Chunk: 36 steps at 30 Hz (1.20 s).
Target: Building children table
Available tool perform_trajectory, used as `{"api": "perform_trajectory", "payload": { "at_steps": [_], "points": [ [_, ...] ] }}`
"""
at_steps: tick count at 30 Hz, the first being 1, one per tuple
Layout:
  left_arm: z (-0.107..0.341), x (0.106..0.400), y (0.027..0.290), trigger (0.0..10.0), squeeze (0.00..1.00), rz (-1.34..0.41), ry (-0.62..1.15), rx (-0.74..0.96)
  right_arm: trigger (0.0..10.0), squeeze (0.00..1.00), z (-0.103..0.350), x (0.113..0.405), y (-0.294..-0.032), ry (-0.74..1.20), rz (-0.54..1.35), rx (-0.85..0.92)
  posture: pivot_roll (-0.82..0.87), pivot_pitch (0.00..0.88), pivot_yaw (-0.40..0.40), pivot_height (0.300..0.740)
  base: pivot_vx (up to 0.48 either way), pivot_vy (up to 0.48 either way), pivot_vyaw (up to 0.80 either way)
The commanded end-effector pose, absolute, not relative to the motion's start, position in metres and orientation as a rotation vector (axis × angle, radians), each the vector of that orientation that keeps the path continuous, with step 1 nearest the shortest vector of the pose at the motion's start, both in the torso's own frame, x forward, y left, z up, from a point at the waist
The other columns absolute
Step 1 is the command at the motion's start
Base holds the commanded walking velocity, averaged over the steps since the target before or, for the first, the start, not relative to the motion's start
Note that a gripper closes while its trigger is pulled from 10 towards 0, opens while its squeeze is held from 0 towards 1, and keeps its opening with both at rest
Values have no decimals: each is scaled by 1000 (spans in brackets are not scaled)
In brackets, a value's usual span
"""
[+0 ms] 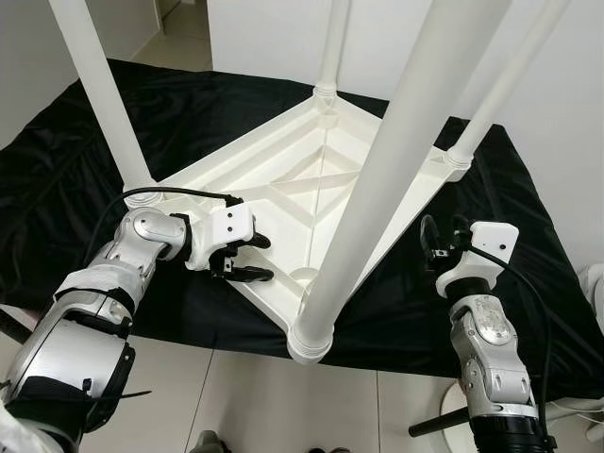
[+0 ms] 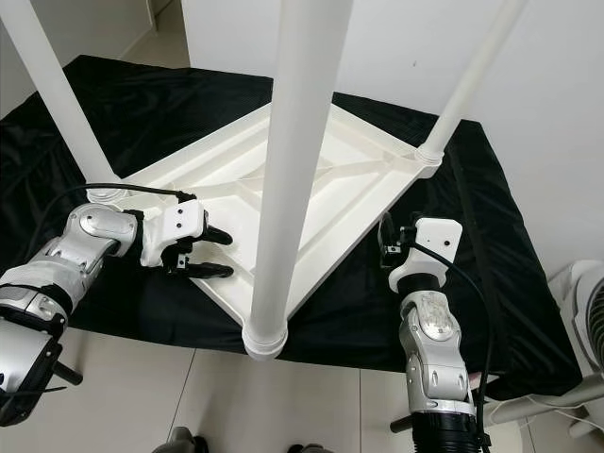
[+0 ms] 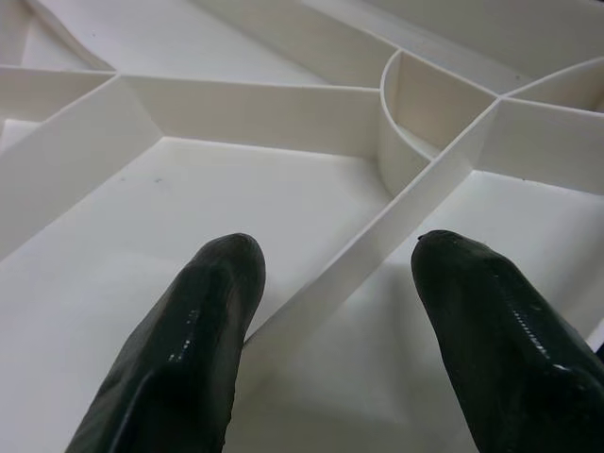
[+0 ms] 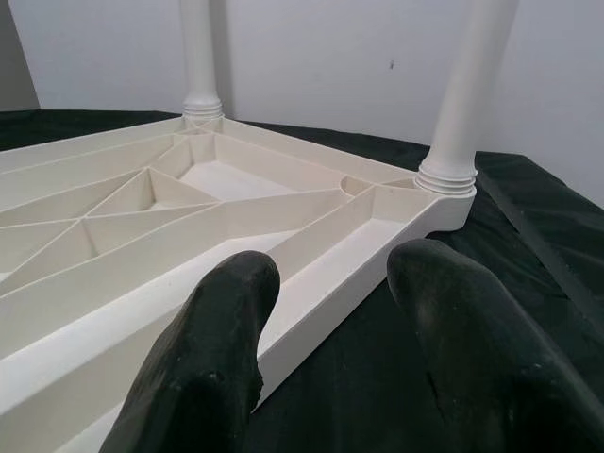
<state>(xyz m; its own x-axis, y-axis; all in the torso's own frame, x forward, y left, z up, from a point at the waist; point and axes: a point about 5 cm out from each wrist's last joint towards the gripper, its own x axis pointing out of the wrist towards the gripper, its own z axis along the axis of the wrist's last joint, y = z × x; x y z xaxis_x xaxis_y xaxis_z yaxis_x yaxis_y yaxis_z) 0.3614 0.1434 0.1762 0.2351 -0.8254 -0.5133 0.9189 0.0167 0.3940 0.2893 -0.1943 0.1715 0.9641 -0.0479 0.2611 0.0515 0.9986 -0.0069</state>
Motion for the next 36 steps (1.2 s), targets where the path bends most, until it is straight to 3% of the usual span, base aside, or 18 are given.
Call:
{"api": "perform_trajectory", "payload": {
  "at_steps": [1, 26, 27, 28, 29, 30, 31, 32, 33, 36],
  "points": [
    [172, 358, 142, 10000, 0, -1459, 233, 789, 10000, 0, 168, 288, -195, -250, -53, -13, -42, 93, -47, 740, 0, 0, 0],
    [155, 359, 114, 10000, 0, -1459, 250, 882, 10000, 0, 167, 286, -192, -248, -58, -7, -43, 103, -40, 740, 0, 0, 0],
    [155, 359, 114, 6118, 0, -1460, 250, 881, 10000, 0, 167, 286, -192, -248, -58, -6, -45, 102, -39, 740, 0, 0, 0],
    [155, 359, 113, 4353, 0, -1469, 248, 874, 10000, 0, 167, 286, -192, -248, -58, -7, -45, 101, -36, 740, 0, 0, 0],
    [156, 358, 112, 3529, 0, -1475, 246, 868, 10000, 0, 166, 286, -192, -248, -59, -8, -45, 101, -36, 740, 0, 0, 0],
    [156, 358, 112, 3529, 0, -1475, 246, 868, 10000, 0, 166, 286, -192, -248, -59, -8, -45, 101, -36, 740, 0, 0, 0],
    [155, 358, 112, 1137, 0, -1481, 247, 856, 10000, 0, 166, 285, -191, -248, -59, -7, -44, 100, -33, 740, 0, 0, 0],
    [155, 358, 112, 1137, 0, -1481, 247, 856, 10000, 0, 166, 285, -191, -248, -59, -7, -44, 100, -33, 740, 0, 0, 0],
    [155, 358, 111, 0, 0, -1487, 248, 841, 10000, 0, 166, 285, -191, -248, -60, -6, -44, 99, -32, 740, 0, 0, 0],
    [154, 357, 110, 0, 0, -1495, 245, 824, 10000, 0, 165, 285, -192, -248, -64, -5, -43, 99, -30, 740, 0, 0, 0]
  ]
}}
